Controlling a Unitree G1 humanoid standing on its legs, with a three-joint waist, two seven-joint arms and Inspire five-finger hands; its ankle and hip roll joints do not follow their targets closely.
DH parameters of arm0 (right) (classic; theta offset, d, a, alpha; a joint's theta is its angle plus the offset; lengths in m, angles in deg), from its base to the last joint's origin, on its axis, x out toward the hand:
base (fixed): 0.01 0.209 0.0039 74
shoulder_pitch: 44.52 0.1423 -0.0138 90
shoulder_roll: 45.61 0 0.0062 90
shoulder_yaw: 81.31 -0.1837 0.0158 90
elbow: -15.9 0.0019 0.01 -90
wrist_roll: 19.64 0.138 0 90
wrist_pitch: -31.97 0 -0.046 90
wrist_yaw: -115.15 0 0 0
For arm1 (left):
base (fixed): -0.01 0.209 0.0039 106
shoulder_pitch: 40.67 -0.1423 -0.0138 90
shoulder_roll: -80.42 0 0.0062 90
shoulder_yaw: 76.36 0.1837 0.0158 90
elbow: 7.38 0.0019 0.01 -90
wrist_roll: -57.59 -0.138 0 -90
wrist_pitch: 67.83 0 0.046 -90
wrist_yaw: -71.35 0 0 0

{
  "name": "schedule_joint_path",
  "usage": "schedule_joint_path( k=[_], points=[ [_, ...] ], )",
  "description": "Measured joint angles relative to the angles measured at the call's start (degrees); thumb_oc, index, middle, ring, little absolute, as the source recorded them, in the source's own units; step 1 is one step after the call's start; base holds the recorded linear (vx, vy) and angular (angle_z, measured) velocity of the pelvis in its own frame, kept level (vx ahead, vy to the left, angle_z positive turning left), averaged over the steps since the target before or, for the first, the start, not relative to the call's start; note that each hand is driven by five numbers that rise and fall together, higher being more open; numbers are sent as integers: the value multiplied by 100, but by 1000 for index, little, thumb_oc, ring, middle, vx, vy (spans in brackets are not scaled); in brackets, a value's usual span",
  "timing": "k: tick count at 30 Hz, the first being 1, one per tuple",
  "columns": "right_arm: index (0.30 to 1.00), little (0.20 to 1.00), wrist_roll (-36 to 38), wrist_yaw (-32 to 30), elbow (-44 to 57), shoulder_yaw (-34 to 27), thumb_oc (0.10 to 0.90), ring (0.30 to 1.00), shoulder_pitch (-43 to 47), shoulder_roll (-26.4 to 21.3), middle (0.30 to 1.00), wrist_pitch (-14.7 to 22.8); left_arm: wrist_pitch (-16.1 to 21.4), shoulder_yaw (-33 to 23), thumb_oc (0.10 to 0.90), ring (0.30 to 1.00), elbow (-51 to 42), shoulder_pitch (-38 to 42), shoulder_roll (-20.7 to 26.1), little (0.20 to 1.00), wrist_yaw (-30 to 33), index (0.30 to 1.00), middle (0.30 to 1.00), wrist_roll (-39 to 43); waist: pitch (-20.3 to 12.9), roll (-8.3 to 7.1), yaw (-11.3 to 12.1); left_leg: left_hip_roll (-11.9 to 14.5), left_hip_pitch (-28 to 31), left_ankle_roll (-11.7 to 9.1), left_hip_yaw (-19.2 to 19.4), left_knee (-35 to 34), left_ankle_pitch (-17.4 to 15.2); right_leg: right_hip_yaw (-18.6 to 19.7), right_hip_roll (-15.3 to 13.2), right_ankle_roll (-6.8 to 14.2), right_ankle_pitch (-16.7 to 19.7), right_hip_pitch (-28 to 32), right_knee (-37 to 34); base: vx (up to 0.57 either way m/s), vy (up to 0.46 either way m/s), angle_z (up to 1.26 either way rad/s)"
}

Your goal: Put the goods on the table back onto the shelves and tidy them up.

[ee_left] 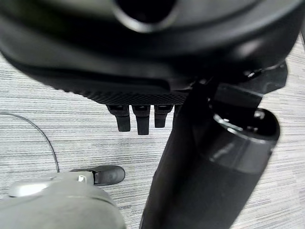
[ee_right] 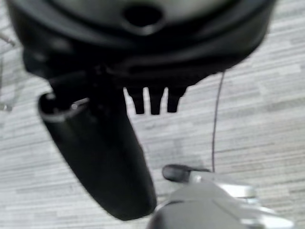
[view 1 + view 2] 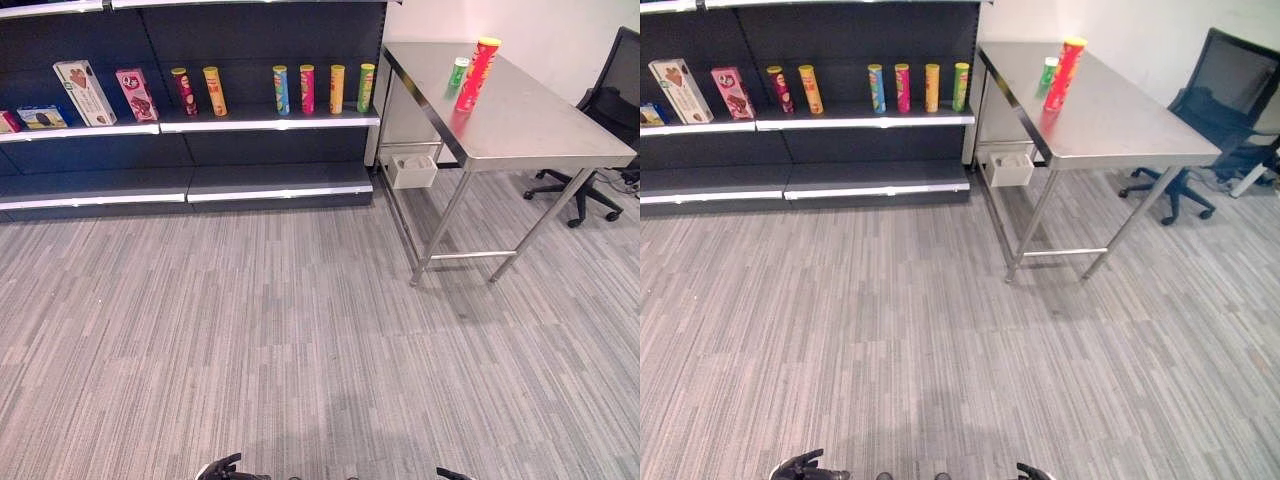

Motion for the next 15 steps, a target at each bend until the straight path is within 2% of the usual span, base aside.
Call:
schedule_joint_path(
  k=[3,15],
  points=[
    [900,900,2,2,9,-13,800,900,9,0,900,9,3,4,800,900,-67,23,2,900,-2,900,900,-164,47,27,-70,0,2,0,5,0,0,1,0,1,1,1,0,0,0,0],
    [900,900,-13,11,-9,-16,800,900,-9,0,900,17,3,173,800,900,-98,65,4,900,-8,900,900,-176,64,61,-79,9,7,0,58,0,0,33,5,3,3,-3,0,0,0,0]
  ],
)
